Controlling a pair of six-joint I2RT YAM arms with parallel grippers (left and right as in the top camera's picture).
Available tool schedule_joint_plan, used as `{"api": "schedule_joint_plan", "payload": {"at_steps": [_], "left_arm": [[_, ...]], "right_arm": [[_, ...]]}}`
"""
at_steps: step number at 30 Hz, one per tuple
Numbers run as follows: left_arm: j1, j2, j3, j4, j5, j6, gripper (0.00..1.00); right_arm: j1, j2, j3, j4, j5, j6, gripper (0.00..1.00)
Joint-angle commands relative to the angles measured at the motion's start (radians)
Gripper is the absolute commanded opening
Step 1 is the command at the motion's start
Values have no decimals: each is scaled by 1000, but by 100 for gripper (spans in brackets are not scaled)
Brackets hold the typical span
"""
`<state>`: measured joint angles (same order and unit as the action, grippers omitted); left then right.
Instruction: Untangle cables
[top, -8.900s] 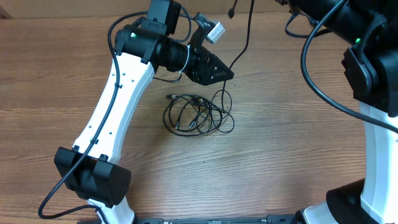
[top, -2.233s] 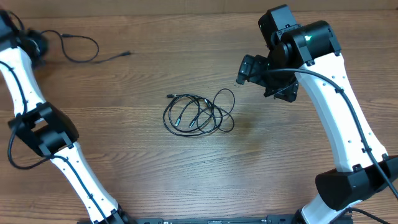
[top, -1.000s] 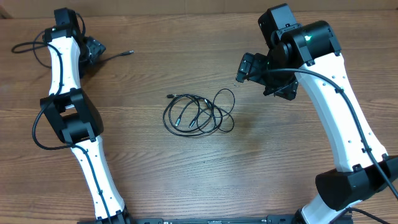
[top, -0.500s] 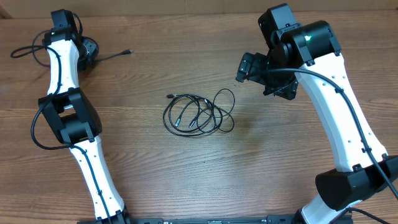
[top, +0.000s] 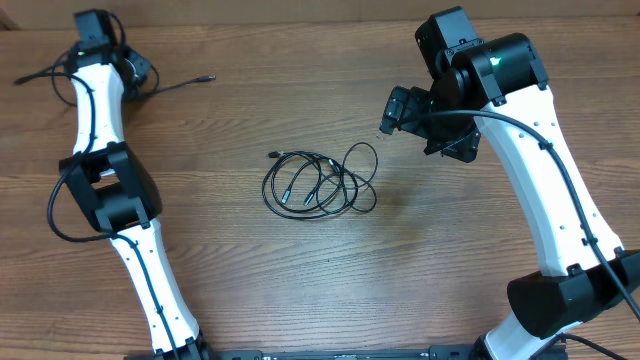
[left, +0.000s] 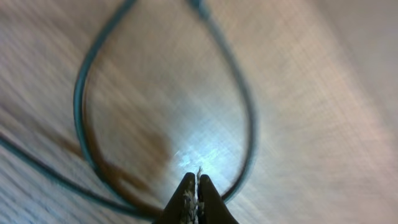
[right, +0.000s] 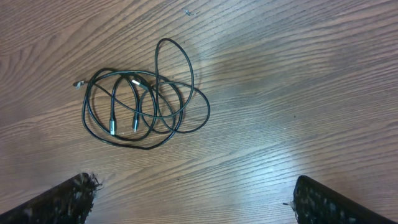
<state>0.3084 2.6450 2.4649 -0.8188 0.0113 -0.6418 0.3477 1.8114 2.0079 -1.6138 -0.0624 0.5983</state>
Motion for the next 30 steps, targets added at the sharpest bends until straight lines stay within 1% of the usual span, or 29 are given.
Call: {"api": "schedule_joint_plan", "payload": {"at_steps": [1,3,4,5,6,7,8,9,10,12,13,14,15,16,17,18,20,21,23,24,25,26,27,29,30], "left_arm": [[63,-8,143,2,115,44,4],[77,-8,158,-18,129,44,4],[83,-8,158,-39,132,44,12],[86,-8,158,-60,132,44,34],[91,-8,156,-114,119,44,56],[91,-8,156,-141,113,50,61],[91,-8,156,-154,114,70,64],[91,-9,157,-166,133,108,67],[91,-16,166,-188,207,167,75],[91,-29,182,-218,322,174,80],[94,-42,197,-235,422,175,83],[97,-63,215,-257,590,175,91],[97,-84,221,-289,754,174,91],[89,-90,221,-301,840,173,92],[64,-93,221,-331,982,199,97],[47,-93,221,-354,1035,233,100],[0,-93,221,-435,1101,351,100],[-37,-93,221,-509,1102,443,100],[-90,-93,221,-610,1070,547,100],[-124,-92,220,-661,1023,590,100],[-162,-92,220,-709,949,616,100],[-203,-92,220,-752,841,621,100],[-235,-92,220,-780,770,621,100],[-320,-92,218,-834,581,620,100],[-351,-92,216,-850,521,620,100]], "right_arm": [[5,-2,-1,5,8,2,100],[5,-2,-1,10,8,2,100],[5,-2,0,14,8,2,100],[5,-2,-1,19,8,2,100],[5,-2,-1,27,8,2,100],[5,-2,-1,30,8,2,100],[5,-2,-1,33,8,2,100],[5,-2,-1,34,9,2,100],[5,-2,-1,36,17,2,100],[5,-2,-1,39,45,2,100],[5,-2,-1,42,68,2,100],[5,-2,-1,47,101,3,100],[4,-2,-1,51,122,3,100],[3,-2,-1,57,139,3,100],[3,-2,-1,68,174,3,100],[3,-2,-1,74,192,3,100],[0,-2,-2,79,220,3,100],[-9,-2,-2,77,229,3,100],[-29,-2,-5,70,230,3,100],[-41,-2,-5,62,230,2,100],[-60,-2,-5,50,230,2,100],[-85,-2,-6,34,231,2,100],[-93,-2,-6,29,230,2,100],[-135,-2,-6,3,230,2,100],[-149,-2,-6,-7,230,2,100]]}}
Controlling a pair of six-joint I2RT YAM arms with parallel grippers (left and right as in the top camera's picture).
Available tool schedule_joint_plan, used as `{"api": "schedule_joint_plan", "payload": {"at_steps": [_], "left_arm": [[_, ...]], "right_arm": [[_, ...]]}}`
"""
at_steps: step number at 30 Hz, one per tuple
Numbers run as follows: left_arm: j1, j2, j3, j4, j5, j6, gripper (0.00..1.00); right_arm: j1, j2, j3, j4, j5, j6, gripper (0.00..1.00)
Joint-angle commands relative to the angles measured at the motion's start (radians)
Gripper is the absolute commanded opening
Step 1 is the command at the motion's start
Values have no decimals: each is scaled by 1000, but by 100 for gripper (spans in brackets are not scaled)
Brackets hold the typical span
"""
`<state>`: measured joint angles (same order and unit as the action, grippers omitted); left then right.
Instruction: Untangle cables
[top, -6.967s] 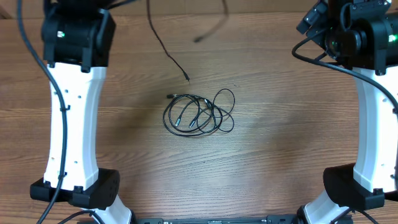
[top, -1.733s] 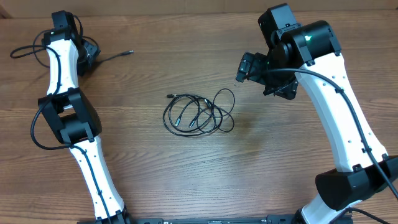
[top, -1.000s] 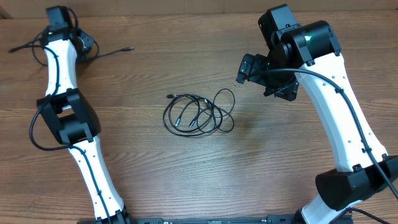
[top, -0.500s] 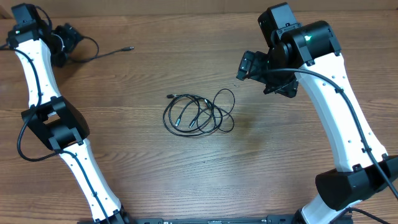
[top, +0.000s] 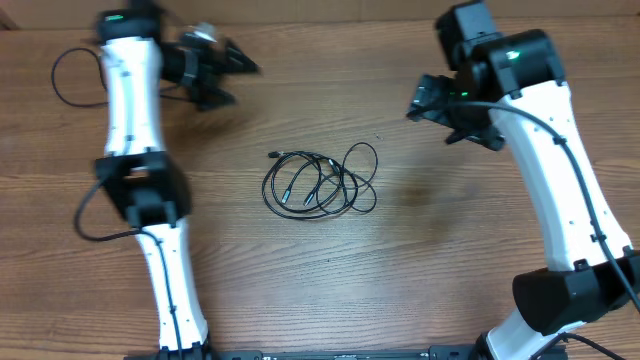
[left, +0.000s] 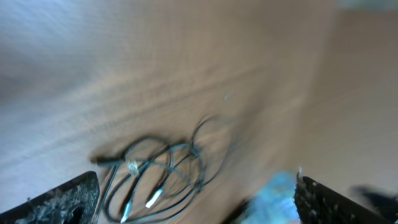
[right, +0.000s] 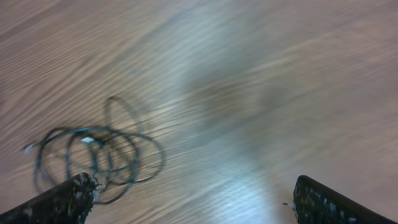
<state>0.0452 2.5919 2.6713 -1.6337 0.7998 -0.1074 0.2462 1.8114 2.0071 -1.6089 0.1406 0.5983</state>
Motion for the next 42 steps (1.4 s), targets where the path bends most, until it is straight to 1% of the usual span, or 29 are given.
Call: {"api": "schedule_joint_plan", "payload": {"at_steps": [1,6,9,12,15,20,22,25,27,29,31,33,36,38,42], "left_arm": [[-129,-39,6,-55,-332,85,100],[-311,-37,-29,-52,-525,85,100],[-398,-35,-31,-53,-621,94,100],[-460,-35,-31,-56,-601,170,100],[-519,-35,-31,-56,-521,238,100],[-587,-35,-32,-50,-502,236,100],[-612,-34,-32,-34,-504,215,100],[-642,-28,-32,-6,-518,215,98],[-655,-27,-39,16,-531,204,92],[-662,-27,-45,37,-550,146,85],[-664,-27,-56,50,-549,129,81],[-666,-27,-74,64,-549,132,81],[-668,-27,-134,97,-548,138,84],[-671,-27,-176,106,-546,137,80],[-675,-27,-223,105,-545,137,62]], "right_arm": [[-64,-2,-5,-22,26,2,100],[-113,-2,-5,-33,35,-6,100],[-159,-2,-5,-26,87,-5,100],[-238,-2,-5,-9,87,-5,100],[-328,-2,-5,-2,87,-5,100],[-438,-2,-5,-2,83,-5,100],[-467,-2,-5,-2,75,-5,100],[-491,-2,-5,-2,51,-5,100],[-496,-2,-5,-2,38,-5,100],[-496,-2,-5,-2,39,-5,100],[-496,-2,-5,-2,39,-5,100],[-496,-2,-5,3,39,-5,100],[-496,-2,-5,10,39,-5,100],[-496,-2,-5,10,39,-5,100],[-496,-2,-5,10,39,-5,100]]}}
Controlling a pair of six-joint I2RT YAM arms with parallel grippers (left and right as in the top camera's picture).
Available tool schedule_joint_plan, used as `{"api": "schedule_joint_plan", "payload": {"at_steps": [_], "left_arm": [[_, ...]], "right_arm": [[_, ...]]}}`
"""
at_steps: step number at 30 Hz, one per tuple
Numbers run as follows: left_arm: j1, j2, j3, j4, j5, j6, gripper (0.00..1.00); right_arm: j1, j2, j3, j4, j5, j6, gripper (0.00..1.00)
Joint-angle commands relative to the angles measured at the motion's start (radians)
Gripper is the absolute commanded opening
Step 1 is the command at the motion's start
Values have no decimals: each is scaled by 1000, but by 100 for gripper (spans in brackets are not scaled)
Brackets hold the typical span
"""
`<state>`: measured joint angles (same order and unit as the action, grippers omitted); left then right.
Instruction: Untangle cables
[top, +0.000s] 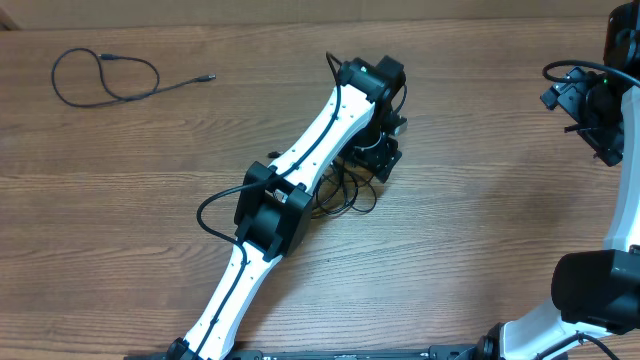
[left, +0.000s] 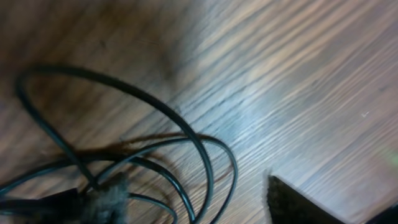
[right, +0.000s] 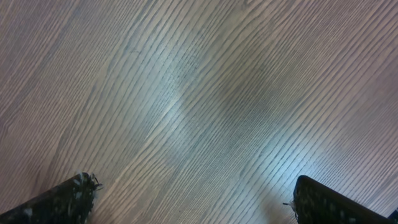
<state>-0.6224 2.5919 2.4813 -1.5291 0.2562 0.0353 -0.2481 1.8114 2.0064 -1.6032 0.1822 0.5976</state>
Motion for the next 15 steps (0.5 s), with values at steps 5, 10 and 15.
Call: {"api": "schedule_joint_plan", "payload": {"at_steps": [5,10,15], "left_arm": [[-6,-27,-34,1,-3,-5,47],[-8,-27,-39,-10,-44,-5,46],[-9,-27,-50,-6,-42,-5,47]], "right_arm": [[-1,-2,-4,4,-3,-4,100],[-1,-2,-4,4,-3,-4,100],[-1,-2,-4,4,-3,-4,100]]}}
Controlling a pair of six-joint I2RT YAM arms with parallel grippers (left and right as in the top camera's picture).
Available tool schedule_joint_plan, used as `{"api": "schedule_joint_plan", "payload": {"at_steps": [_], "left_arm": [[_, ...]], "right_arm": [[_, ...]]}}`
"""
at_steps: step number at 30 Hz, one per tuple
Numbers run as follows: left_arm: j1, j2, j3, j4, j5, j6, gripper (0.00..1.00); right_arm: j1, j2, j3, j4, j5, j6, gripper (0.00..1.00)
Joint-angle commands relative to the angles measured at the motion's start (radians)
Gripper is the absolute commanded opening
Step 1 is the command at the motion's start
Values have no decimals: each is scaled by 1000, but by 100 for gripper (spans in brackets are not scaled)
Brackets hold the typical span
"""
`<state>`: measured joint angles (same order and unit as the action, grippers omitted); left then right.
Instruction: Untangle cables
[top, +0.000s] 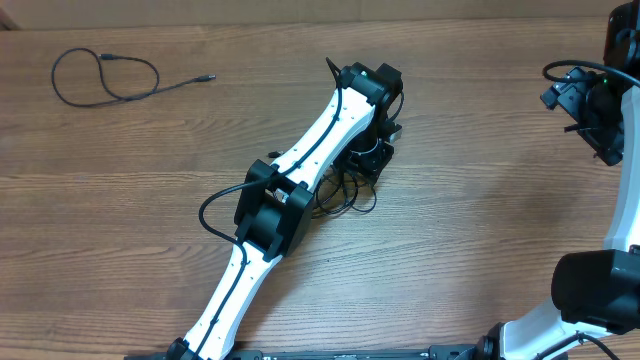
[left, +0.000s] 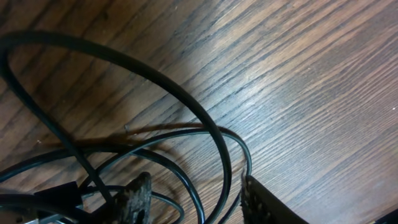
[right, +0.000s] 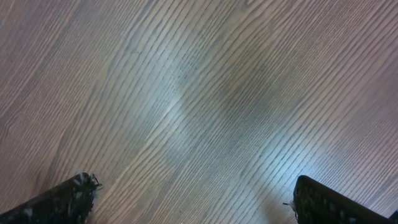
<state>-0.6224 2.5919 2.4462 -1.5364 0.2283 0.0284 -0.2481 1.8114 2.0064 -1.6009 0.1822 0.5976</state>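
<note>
The tangle of thin black cables (top: 350, 197) lies mid-table, mostly hidden under my left arm in the overhead view. My left gripper (top: 372, 158) is down on it. The left wrist view shows that gripper (left: 196, 202) open, with its fingers (left: 138, 198) on either side of a black cable loop (left: 214, 134) and more strands crossing below. My right gripper (top: 575, 98) is off at the table's right edge. It (right: 196, 199) is open over bare wood, holding nothing.
One separate black cable (top: 185, 82) lies in a loose loop at the far left of the wooden table (top: 480, 230). My left arm stretches diagonally from the front edge to the tangle.
My left gripper has come closer onto the tangle and its fingers stand nearer each other, now around a cable loop. The right arm has not moved.
First my left gripper was shut at the far left by a single cable, with the right gripper open above the tangle. Then the left was open and away from that cable, and the right was drawing back. Now the left is on the tangle and the right is parked at the right edge.
</note>
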Motion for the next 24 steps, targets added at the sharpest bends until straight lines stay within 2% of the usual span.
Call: {"api": "schedule_joint_plan", "payload": {"at_steps": [1,8,10,13,14,15,16,21,24], "left_arm": [[-10,-27,-21,5,-14,2,47],[-23,-27,-48,24,-15,14,45],[-23,-27,-48,32,-22,13,42],[-20,-27,-48,45,-26,8,27],[-19,-27,-48,50,-26,-1,20],[-19,-27,-48,53,-26,-11,7],[-18,-27,-48,55,-26,-21,4],[-17,-38,-34,48,-24,-79,4],[-11,-78,52,10,-11,-82,4]], "right_arm": [[-1,-2,-4,2,-3,-4,100],[-1,-2,-4,2,-3,-4,100],[-1,-2,-5,2,-3,-4,100],[-1,-2,-5,2,-3,-4,100],[-1,-2,-5,2,-3,-4,100],[-1,-2,-4,2,-3,-4,100],[-1,-2,-4,2,-3,-4,100],[-1,-2,-5,2,-3,-4,100],[-1,-2,-5,2,-3,-4,100]]}}
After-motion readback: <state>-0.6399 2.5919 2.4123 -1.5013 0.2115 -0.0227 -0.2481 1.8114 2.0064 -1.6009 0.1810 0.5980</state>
